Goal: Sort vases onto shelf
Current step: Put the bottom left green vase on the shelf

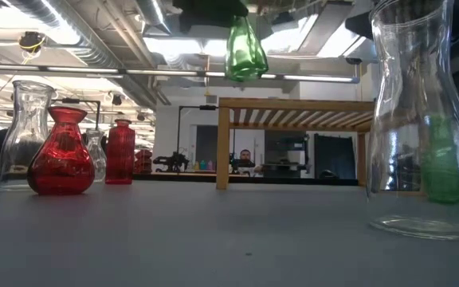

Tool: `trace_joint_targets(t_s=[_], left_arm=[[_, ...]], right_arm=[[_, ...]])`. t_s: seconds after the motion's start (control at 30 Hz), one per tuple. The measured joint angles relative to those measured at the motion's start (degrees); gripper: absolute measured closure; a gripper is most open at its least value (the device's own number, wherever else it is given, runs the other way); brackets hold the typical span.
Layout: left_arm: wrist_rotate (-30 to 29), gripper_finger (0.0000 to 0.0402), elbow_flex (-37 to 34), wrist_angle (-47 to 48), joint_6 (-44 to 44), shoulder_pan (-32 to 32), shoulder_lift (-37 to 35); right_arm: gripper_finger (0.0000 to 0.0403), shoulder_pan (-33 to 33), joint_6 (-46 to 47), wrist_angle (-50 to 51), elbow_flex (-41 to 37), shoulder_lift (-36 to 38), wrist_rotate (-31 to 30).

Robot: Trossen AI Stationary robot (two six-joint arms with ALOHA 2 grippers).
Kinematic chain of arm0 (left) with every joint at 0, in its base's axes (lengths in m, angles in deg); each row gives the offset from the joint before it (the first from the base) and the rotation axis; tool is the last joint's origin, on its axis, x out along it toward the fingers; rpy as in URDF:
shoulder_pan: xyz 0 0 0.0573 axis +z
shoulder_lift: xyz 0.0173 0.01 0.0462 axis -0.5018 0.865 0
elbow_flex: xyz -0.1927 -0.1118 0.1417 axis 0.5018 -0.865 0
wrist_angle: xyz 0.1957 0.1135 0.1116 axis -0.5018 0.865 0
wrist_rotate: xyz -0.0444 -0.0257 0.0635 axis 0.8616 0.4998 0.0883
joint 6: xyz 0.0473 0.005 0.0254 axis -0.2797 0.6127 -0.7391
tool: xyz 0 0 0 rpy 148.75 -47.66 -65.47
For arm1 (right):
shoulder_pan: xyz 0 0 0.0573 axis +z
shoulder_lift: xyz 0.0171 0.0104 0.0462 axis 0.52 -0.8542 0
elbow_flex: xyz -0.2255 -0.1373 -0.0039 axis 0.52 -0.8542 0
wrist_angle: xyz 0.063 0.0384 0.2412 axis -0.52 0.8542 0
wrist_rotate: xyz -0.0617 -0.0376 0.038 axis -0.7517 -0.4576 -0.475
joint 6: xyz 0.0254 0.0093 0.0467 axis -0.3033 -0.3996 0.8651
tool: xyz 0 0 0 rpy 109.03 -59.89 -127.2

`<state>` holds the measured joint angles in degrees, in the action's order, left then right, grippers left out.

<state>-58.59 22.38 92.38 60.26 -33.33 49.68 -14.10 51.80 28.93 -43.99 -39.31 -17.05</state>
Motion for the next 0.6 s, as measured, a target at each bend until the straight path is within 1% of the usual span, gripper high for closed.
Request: trace_joint_targets(t_s=[0.13, 0.2, 0.3, 0.43, 0.5, 0.6], left_arm=[[2.57, 0.0289, 3.62, 3.34, -4.38, 5.75, 0.41], [2.75, 0.0289, 5.12, 5.58, -6.34, 8.66, 0.42], [3.37, 0.0289, 7.02, 5.54, -9.91, 13.23, 0.42], [7.78, 0.0289, 9.27, 6.62, -14.81, 19.28, 0.42], [9.96, 0.0289, 10.11, 6.48, -17.86, 21.71, 0.66], [12.26, 0.0289, 11.1, 6.48, -20.08, 25.37, 1.11]], right_arm=[[0.0403, 0.0, -0.05, 0.02, 0.0, 0.02, -2.05], [0.0403, 0.0, -1.06, 0.04, 0.0, 0.02, -3.82], [0.0403, 0.0, -3.12, -0.13, 0.0, 0.02, -7.78], [0.0403, -0.02, -5.95, -1.59, 0.0, 0.02, -13.4], [0.0403, -0.03, -7.58, -1.66, 0.0, 0.04, -14.02], [0.0403, -0.02, -11.51, -1.45, 0.0, 0.0, -13.93]])
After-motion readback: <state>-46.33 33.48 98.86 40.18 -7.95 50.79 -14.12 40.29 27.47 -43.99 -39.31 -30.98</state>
